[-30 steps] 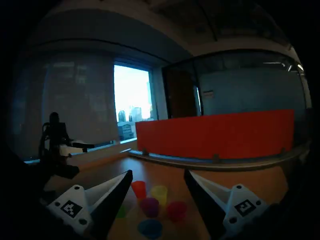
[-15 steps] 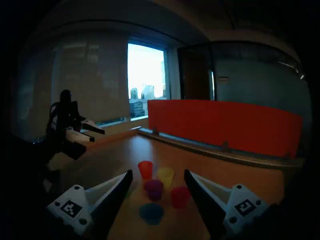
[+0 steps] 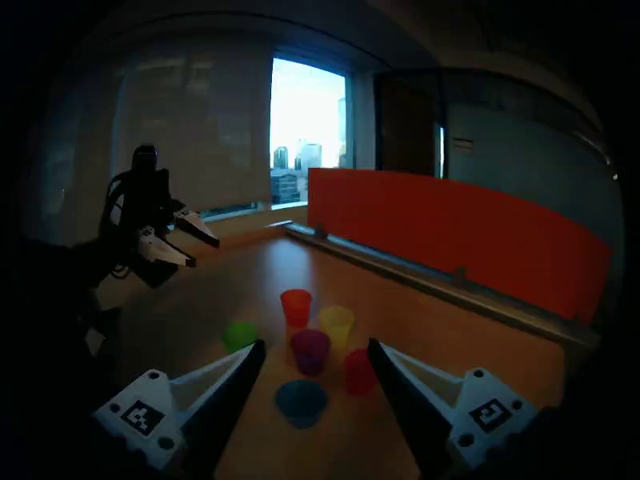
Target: Pour water
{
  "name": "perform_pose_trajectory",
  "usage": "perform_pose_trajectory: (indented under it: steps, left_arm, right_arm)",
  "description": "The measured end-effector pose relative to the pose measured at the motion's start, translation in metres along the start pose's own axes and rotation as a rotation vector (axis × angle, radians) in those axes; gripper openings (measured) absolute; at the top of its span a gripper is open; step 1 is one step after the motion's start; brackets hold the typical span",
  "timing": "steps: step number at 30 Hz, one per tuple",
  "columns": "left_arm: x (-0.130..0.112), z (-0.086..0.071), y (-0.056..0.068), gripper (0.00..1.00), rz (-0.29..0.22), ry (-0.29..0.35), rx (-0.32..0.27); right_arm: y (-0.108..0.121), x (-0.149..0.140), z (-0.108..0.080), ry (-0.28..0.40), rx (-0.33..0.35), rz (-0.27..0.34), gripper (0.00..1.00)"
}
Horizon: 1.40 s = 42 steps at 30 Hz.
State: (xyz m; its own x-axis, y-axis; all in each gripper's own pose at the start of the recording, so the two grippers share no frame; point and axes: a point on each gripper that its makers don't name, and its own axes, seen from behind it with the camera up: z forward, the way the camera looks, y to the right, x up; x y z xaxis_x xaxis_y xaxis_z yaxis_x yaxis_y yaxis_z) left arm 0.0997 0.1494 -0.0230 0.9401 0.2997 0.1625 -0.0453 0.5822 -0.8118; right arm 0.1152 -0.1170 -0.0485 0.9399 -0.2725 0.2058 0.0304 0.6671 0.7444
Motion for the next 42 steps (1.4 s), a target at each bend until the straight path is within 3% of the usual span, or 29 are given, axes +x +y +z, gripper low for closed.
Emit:
perform_pose_trajectory:
  steps: [23, 42]
  left_arm:
    - [-0.088, 0.03, 0.008, 0.87, -0.002, -0.182, -0.075]
    - [-0.152, 0.052, 0.025, 0.87, 0.012, -0.33, -0.165]
  right_arm:
    - [-0.004, -0.084, 0.034, -0.15, 0.04, -0.027, 1.0]
    - [-0.007, -0.143, 0.058, -0.258, 0.067, -0.049, 1.0]
